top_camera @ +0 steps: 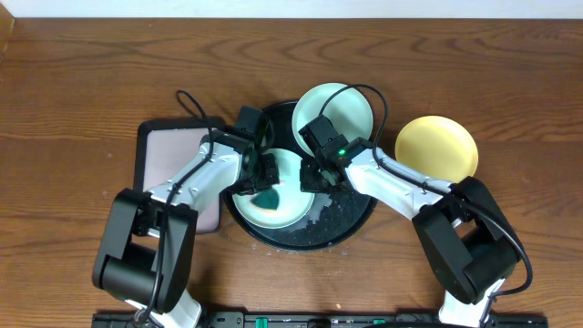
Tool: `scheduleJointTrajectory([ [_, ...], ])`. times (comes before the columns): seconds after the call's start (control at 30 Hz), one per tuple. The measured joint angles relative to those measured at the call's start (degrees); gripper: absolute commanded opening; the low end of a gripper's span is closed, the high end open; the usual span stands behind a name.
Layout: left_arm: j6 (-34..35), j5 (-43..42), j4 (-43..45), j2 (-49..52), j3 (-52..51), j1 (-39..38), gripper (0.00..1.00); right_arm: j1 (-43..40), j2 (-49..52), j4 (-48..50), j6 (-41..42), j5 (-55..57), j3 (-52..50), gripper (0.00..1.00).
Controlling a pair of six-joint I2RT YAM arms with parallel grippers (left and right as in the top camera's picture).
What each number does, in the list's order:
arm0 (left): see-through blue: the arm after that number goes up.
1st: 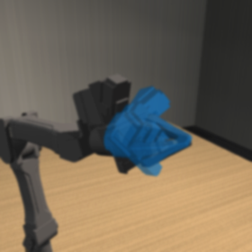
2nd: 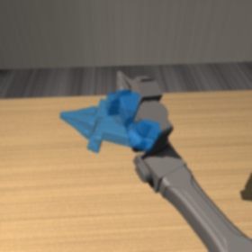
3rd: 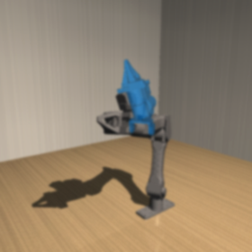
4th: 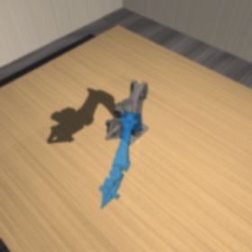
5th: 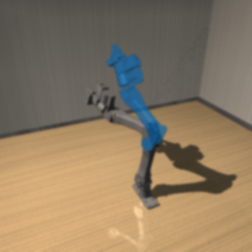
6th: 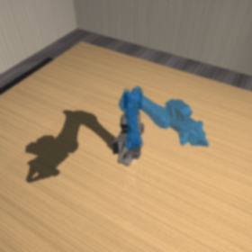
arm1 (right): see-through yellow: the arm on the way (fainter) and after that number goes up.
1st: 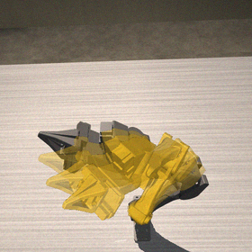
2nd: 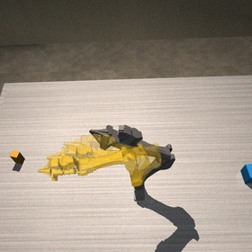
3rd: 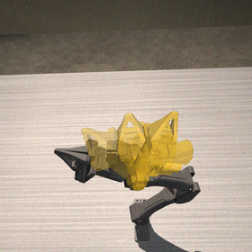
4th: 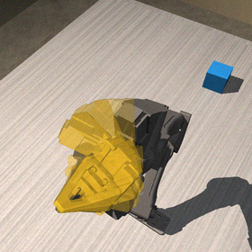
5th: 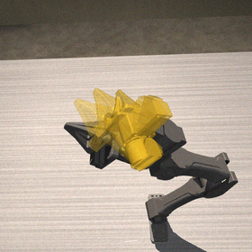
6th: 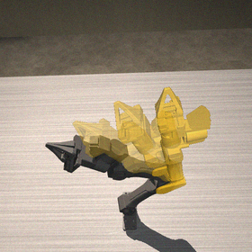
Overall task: Clean dirty plates on tray and stack at the side
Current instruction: 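Scrub the pale green plate with the sponge in the left gripper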
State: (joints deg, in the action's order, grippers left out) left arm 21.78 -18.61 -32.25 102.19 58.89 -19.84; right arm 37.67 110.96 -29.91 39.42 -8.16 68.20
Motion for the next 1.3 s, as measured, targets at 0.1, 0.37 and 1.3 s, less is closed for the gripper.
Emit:
scheduleJointTrajectory([
  [0.1, -5.53, -6.01, 0.48, 0.74, 0.00, -0.26, 0.08, 0.00, 0.00, 0.00, 0.00, 0.00, 0.00, 0.01],
  [0.37, -3.34, -4.28, -0.02, 1.09, 0.24, -0.68, 0.07, 0.00, 0.00, -0.02, -0.02, -0.26, 0.00, 0.01],
  [1.3, -7.41, -2.69, -2.51, 1.36, 2.58, -0.52, 0.07, 0.00, 0.04, 0.00, -0.02, -1.51, 0.00, 0.01],
])
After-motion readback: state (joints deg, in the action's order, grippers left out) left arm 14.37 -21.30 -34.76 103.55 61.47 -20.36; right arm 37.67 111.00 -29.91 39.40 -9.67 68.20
